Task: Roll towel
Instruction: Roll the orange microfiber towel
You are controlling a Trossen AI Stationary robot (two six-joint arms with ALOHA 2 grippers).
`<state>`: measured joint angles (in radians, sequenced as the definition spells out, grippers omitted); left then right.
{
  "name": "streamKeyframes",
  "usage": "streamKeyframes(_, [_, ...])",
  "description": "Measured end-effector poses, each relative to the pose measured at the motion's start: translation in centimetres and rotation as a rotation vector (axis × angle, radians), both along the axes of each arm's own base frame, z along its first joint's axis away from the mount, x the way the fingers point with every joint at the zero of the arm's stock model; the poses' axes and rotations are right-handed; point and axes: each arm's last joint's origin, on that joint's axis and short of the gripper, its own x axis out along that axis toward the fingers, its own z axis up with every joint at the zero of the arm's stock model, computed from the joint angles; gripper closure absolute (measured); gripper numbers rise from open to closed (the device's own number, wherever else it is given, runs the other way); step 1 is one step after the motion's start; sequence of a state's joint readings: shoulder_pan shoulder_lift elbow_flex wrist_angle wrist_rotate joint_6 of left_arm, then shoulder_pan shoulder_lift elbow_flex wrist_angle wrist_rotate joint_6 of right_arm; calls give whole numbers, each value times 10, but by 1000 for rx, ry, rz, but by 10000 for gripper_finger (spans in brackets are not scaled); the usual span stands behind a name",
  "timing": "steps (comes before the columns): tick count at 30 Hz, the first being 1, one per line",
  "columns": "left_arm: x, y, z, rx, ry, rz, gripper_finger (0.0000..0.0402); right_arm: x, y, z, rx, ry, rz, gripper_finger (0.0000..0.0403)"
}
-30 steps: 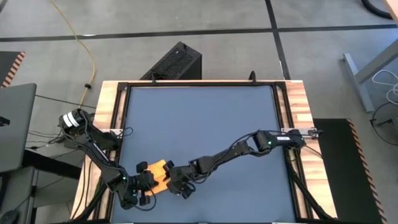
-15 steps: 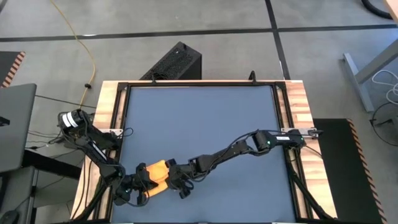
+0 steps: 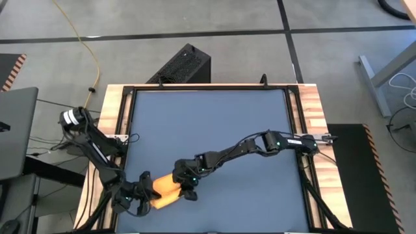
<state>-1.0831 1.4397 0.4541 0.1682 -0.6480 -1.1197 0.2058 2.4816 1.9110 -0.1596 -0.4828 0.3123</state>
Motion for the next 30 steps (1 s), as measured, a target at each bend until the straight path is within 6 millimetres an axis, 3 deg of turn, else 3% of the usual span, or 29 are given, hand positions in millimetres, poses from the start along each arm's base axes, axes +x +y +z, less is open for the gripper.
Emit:
streamKeyframes(9, [1,5,16,57,-133,48,402,-1,-4,-1,40,88,-102,350])
streamKeyframes(20, [10,-12,8,147,-184,-57,401,1,-9,0,82,128,-166,350])
streamKeyframes(30, [13,-7,-18,148,-27,-5,401,1,-11,0,83,133,-187,346])
